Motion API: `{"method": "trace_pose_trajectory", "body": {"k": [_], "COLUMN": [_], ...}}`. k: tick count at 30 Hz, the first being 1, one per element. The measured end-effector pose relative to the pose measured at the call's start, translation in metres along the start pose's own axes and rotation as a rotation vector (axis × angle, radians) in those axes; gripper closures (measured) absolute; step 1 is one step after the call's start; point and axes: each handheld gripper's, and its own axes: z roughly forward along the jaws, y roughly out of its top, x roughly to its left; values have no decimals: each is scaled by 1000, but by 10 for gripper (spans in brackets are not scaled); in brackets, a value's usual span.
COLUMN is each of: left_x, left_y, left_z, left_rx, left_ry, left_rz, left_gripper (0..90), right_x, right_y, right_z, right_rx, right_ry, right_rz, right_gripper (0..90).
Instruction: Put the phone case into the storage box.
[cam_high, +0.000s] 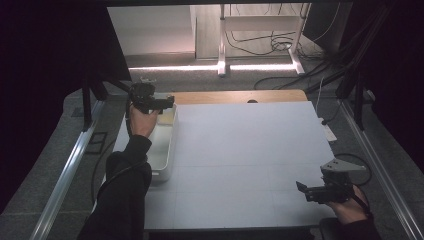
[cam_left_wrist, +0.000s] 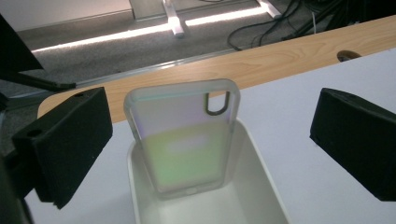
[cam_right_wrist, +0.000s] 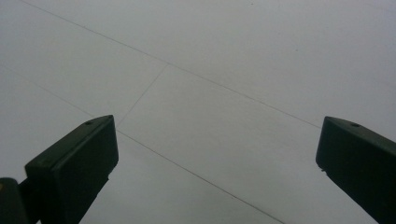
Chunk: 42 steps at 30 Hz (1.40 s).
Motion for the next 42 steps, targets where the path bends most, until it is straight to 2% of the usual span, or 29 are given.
{"method": "trace_pose_trajectory", "body": {"k": [2,7,18,29,36,42], "left_x": [0,-2,-4,-2,0,-1], "left_y": [0,-4,-8,-24,-31,-38], "left_z": [-1,-7,-13,-20,-26,-28], "left_rx": [-1,-14,-22,-17,-23,-12], "left_ry": [-3,-43,-79,-107,-145,-184], "left_rz": [3,4,8,22,14,32], "left_gripper": [0,0,0,0,0,0], "right_x": [0,0,0,0,0,0], "right_y": [0,0,0,0,0,0], "right_z": [0,0,0,1,1,1], "right_rx": [0,0,-2,1,1,1], "right_ry": [0,0,1,-1,-1,-2], "right_rz": [0,0,-1,-3,-4,-5], "right_gripper": [0,0,0,0,0,0]}}
